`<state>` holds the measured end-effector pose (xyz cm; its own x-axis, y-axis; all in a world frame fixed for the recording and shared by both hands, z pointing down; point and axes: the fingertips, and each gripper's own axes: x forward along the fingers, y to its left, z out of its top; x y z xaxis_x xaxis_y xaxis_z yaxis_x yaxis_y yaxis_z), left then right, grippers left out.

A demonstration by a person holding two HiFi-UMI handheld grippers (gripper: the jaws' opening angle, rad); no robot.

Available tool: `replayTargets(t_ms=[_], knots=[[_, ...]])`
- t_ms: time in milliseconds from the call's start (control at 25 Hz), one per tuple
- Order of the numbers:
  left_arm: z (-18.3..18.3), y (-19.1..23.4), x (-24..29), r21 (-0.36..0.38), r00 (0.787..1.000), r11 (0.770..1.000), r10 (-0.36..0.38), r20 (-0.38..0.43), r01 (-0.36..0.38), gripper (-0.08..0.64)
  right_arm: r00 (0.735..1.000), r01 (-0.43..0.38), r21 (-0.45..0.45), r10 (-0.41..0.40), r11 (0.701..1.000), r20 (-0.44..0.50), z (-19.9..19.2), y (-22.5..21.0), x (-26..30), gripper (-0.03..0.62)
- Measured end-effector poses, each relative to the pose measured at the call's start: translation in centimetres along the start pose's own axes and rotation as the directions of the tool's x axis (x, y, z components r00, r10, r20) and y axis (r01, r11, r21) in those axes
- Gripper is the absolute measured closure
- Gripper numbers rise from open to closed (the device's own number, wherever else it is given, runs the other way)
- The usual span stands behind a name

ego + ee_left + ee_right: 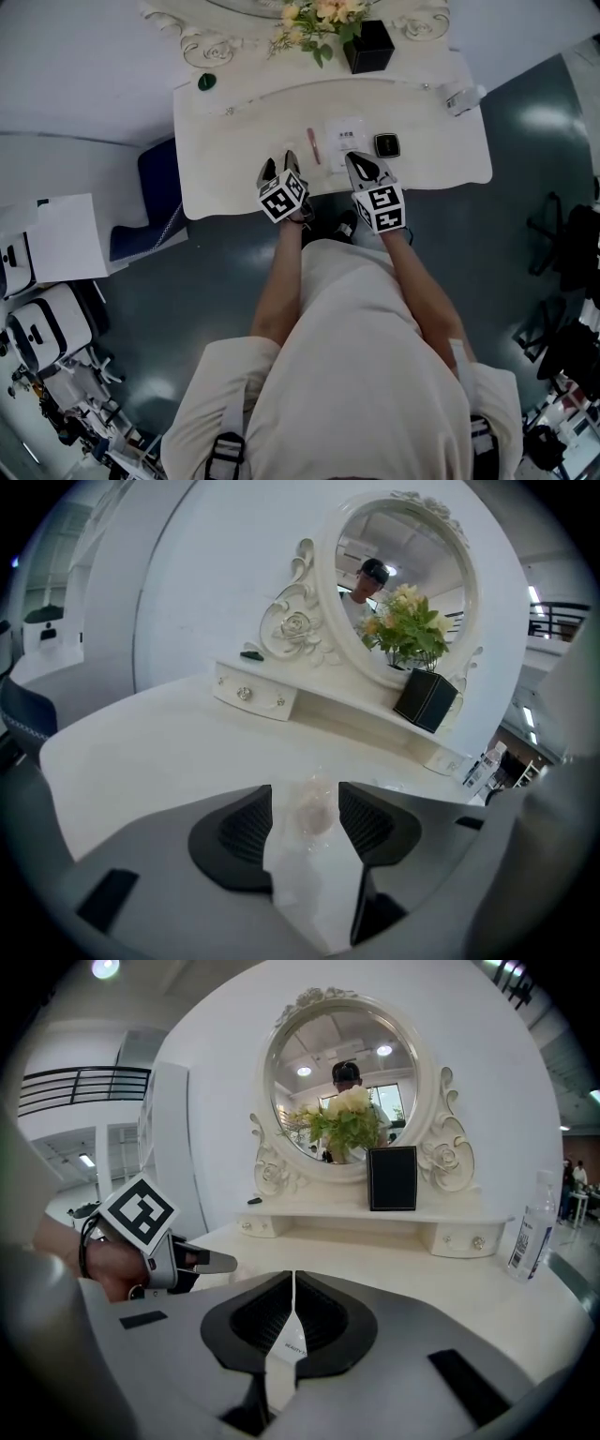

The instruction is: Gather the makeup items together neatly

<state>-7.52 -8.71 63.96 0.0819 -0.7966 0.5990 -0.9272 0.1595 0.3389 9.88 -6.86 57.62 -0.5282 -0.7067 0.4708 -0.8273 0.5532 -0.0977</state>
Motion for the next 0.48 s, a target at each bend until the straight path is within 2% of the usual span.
replayTargets(t_ms=[160, 320, 480], knots=[[0.8, -0.5, -1.2, 0.134, 0.999, 0.991, -0.017, 0.028, 0.013, 0.325, 1.0, 0.002, 0.011, -0.002, 1.0, 0.004, 0.0, 0.3, -0.1, 0.546], [1.9, -2.5, -2.6, 0.311, 0.995, 0.949, -0.067, 0.067, 0.043, 0.325, 1.0, 0.009, 0.028, -0.009, 1.0, 0.013, 0.0, 0.4, 0.0, 0.546], [2.1, -4.2, -3.5, 0.397, 0.989, 0.914, -0.127, 0.082, 0.084, 0.325, 1.0, 0.014, 0.037, -0.014, 0.999, 0.018, 0.2, 0.7, 0.2, 0.546]])
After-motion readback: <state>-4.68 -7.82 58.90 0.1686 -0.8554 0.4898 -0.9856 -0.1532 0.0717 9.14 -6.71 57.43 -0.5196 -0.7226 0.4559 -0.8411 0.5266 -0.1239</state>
